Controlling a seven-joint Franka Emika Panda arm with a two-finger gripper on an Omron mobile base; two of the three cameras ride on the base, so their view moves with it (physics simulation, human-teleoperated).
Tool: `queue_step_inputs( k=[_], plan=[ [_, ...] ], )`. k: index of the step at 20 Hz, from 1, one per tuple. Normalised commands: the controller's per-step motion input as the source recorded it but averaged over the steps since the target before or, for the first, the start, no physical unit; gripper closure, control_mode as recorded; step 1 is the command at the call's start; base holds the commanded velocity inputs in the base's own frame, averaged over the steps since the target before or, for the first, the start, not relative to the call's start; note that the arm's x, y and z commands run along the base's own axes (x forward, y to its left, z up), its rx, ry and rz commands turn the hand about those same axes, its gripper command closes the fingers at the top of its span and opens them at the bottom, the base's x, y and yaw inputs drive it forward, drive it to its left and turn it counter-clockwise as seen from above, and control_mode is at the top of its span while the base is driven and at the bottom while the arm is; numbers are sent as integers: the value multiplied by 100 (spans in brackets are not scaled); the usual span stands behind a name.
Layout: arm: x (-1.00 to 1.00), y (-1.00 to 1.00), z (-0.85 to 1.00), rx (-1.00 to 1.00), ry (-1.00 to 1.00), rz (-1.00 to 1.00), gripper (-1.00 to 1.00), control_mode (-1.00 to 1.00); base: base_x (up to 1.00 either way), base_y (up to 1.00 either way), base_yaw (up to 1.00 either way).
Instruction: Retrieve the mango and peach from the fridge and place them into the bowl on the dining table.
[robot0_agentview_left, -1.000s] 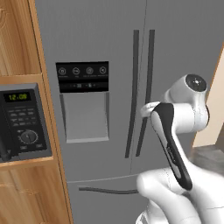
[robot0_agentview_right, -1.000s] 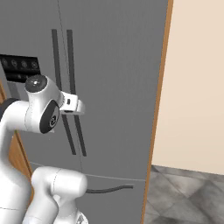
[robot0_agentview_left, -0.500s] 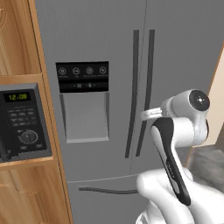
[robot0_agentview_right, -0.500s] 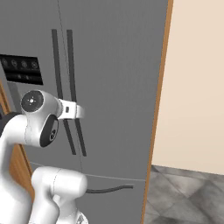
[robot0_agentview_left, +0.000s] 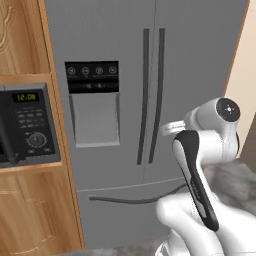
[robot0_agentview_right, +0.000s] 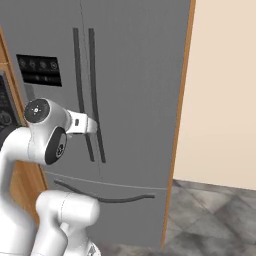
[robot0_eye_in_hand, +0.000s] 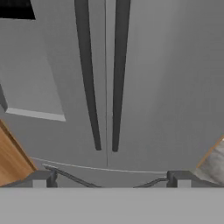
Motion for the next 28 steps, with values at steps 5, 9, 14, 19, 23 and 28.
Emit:
queue_step_inputs(
  k=[5, 9, 14, 19, 23, 28],
  plan=[
    [0, 0, 0, 0, 0, 0, -100, 100, -45, 0, 0],
    [0, 0, 0, 0, 0, 0, -100, 100, -9, 11, 0],
    [0, 0, 0, 0, 0, 0, -100, 100, 0, 19, 0],
    [0, 0, 0, 0, 0, 0, -100, 100, -1, 15, 0],
    [6, 0, 0, 0, -5, -1, -100, -100, 0, 0, 0],
    [50, -2, 11, 0, -13, -1, -100, -100, 0, 0, 0]
  ],
)
